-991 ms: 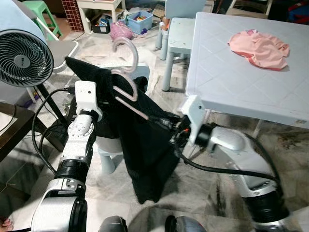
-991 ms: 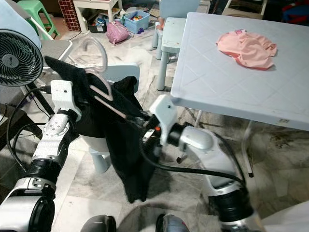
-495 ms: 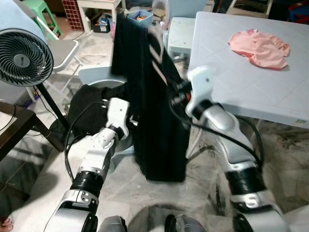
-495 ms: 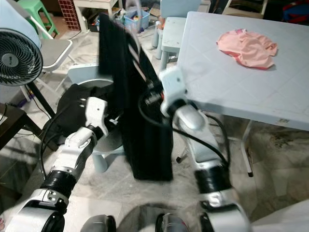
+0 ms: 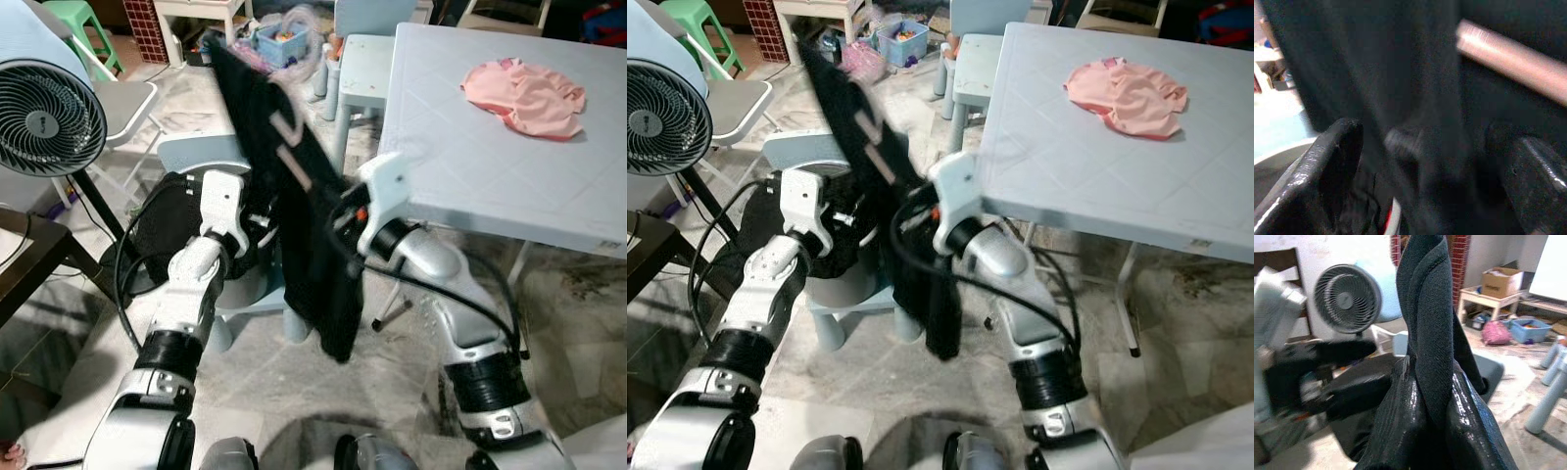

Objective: Hang hanger

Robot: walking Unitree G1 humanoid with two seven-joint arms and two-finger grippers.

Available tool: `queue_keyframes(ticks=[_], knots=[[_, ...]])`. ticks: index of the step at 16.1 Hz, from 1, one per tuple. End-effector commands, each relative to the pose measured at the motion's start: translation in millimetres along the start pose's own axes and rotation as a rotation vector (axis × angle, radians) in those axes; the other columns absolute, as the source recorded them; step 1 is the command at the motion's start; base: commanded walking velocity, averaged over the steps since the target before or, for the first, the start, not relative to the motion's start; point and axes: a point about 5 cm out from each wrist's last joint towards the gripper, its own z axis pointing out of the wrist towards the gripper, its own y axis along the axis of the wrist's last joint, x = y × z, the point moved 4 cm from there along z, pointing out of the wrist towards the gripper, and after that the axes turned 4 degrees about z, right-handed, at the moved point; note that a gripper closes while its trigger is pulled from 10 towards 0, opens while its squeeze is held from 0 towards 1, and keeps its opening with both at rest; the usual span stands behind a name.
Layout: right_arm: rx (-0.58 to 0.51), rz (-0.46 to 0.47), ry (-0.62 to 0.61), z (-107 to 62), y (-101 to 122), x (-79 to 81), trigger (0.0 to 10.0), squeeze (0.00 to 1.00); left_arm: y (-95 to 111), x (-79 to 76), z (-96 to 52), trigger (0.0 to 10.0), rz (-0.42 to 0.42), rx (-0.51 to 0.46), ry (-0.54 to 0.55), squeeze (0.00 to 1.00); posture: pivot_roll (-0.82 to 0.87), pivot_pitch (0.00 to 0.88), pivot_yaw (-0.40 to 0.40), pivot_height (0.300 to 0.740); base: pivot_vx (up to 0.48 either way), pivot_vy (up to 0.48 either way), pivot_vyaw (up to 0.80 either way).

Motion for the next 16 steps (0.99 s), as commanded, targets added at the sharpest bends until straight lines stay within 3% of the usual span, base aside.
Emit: queue_keyframes(ticks=[1, 5, 7, 9, 10, 11, 13, 16], knots=[[-0.082, -0.011, 0.08, 2.7, 22, 19.0, 10.0, 0.0, 2, 2.3, 3.0, 10.0, 0.004, 0.001, 0.019, 0.0, -0.07, 0.075, 0.0, 0.74, 0.0, 0.0, 0.0], [-0.057, 0.014, 0.219, -0.5, 21, 39.5, 10.0, 0.0, 1, 12.3, 6.0, 10.0, 0.0, 0.018, 0.076, 0.0, -0.07, 0.079, 0.001, 0.74, 0.0, 0.0, 0.0], [-0.021, 0.016, 0.338, -11.8, 20, 51.3, 10.0, 0.0, -1, 22.8, 7.3, 10.0, 0.019, 0.041, 0.133, 0.0, -0.08, 0.077, 0.006, 0.74, 0.0, 0.0, 0.0], [0.016, -0.03, 0.355, -18.3, 15, 48.0, 10.0, 0.0, -2, 32.1, 6.6, 10.0, 0.039, 0.052, 0.178, 0.0, -0.08, 0.078, 0.008, 0.74, 0.0, 0.0, 0.0], [0.053, -0.073, 0.32, -22.6, 7, 34.7, 10.0, 0.0, 0, 35.1, 5.7, 0.0, 0.038, 0.041, 0.18, 0.0, -0.08, 0.078, 0.008, 0.74, 0.0, 0.0, 0.0], [0.065, -0.087, 0.309, -24.5, 5, 30.6, 10.0, 0.0, 0, 35.9, 5.3, 0.0, 0.037, 0.037, 0.18, 0.0, -0.08, 0.076, 0.008, 0.74, 0.0, 0.0, 0.0], [0.17, -0.228, 0.184, -33.8, -12, -9.0, 10.0, 0.0, -1, 38.2, -0.1, 0.0, 0.045, 0.037, 0.157, 0.0, -0.08, 0.076, 0.008, 0.74, 0.0, 0.0, 0.0], [0.272, -0.329, 0.062, -45.7, -22, -49.1, 10.0, 0.0, -6, 39.0, -7.4, 0.0, 0.061, 0.048, 0.135, 0.0, -0.07, 0.075, 0.007, 0.74, 0.0, 0.0, 0.0]])
